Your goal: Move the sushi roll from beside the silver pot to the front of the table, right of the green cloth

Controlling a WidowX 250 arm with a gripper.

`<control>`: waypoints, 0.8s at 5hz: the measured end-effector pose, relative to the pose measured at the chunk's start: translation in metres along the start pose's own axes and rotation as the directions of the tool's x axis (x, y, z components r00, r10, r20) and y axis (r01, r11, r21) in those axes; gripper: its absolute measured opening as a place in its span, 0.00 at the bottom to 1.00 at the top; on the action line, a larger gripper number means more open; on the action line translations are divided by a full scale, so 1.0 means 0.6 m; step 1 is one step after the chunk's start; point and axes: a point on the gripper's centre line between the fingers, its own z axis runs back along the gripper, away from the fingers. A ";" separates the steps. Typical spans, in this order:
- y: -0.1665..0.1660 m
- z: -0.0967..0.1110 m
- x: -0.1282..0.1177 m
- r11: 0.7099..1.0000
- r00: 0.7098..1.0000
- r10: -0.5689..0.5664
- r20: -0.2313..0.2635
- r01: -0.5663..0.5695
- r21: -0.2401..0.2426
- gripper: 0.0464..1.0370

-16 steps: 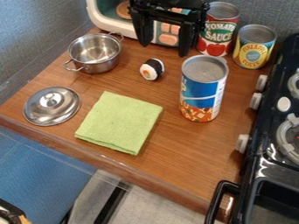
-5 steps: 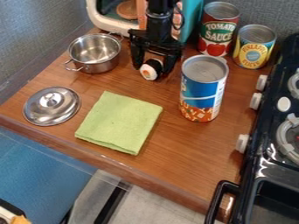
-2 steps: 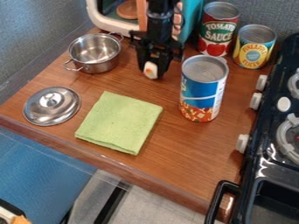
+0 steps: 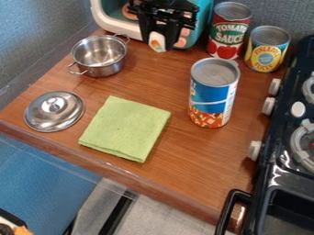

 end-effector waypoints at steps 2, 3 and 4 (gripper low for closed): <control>-0.060 0.025 -0.118 0.998 0.999 -0.039 0.012 0.039 -0.044 0.47; -0.090 -0.004 -0.152 0.998 0.999 -0.042 -0.010 0.042 -0.057 0.47; -0.119 -0.028 -0.176 0.998 0.998 -0.046 -0.035 0.044 -0.053 0.47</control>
